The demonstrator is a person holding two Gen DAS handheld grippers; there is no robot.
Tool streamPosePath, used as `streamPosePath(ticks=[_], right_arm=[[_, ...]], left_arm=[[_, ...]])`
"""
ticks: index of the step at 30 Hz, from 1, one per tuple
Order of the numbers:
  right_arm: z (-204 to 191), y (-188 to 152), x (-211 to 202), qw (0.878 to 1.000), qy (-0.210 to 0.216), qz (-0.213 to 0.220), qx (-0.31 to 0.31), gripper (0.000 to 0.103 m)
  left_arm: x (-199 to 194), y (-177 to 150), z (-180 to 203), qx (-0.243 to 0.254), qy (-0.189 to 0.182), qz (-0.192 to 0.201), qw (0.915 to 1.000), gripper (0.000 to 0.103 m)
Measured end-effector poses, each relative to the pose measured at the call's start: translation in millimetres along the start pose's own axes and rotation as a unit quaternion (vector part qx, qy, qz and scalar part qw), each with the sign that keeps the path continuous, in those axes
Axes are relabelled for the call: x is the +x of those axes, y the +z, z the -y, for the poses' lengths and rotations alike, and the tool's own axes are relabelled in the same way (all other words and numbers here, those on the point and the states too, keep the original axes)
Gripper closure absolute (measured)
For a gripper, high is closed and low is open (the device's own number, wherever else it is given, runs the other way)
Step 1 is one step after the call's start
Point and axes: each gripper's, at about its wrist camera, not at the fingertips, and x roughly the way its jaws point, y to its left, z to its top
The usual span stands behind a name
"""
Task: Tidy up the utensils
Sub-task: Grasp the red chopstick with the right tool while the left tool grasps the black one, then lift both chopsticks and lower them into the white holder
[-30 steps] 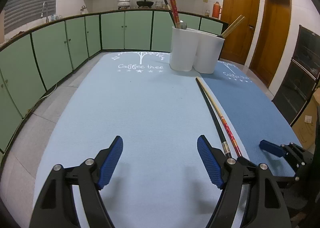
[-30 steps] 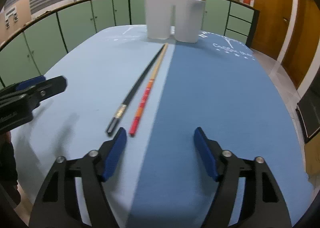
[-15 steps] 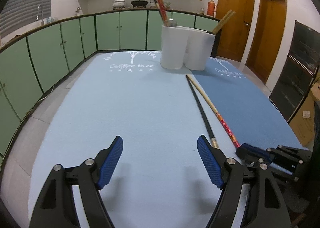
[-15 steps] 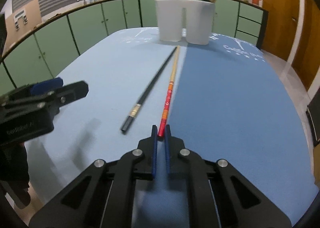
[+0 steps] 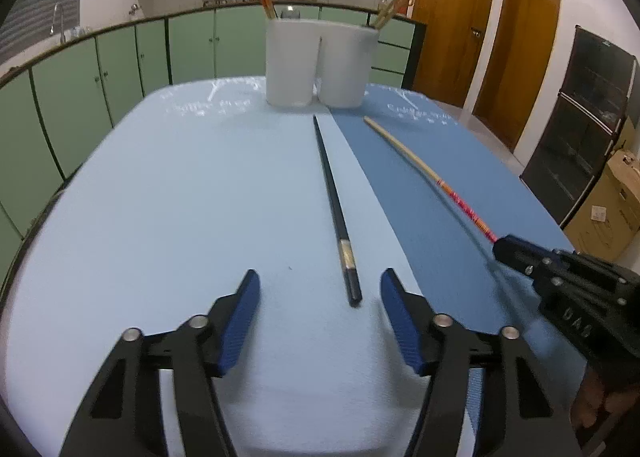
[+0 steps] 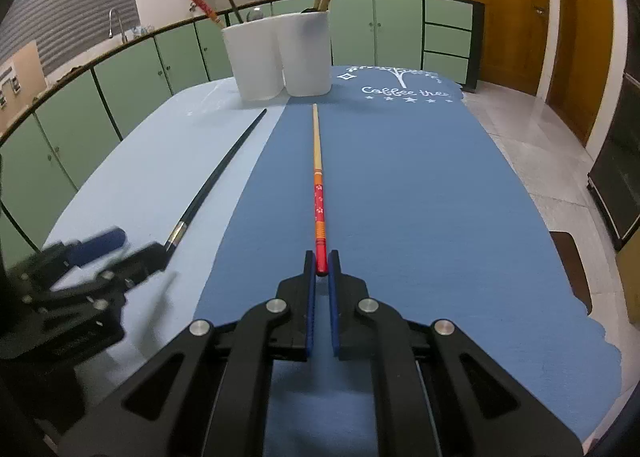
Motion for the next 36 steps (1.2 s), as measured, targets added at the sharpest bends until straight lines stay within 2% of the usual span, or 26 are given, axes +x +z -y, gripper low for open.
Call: streamPosePath(ticks=[5,7,12,13,15,25,36], right_arm=[[8,0,-3,1.0,0.003,0.006,0.01,0.098],[10,0,-4,1.0,0.005,0.007,0.012,0.098],[13,-1,-8,1.0,0.008,0.011,0.015,0.098],[13,-1,-8,1.0,0.008,0.011,0.015,0.098],[13,-1,-9,1.0,0.008,0.012,0.015,0.098],[11,6,-21,1.0,0.004,0.029,0.001,0.098],[14,48,-59,0.996,0.008,0.085,-0.013,0.098]], left_arm=[[1,-1,7,0.007,0.01,0.002,0.9999,0.06],[2,-1,9,0.008,0.01,0.001,0.9999,0.07],[2,-3,20,0.024,0.028,0.004,0.9993,0.081],[3,-3,22,0.027,0.029,0.005,0.9992,0.088],[3,-4,25,0.036,0.034,0.005,0.9988,0.096],[-15,7,27,0.043,0.035,0.016,0.9984,0.097],[-70,56,25,0.044,0.022,0.082,0.9954,0.097]])
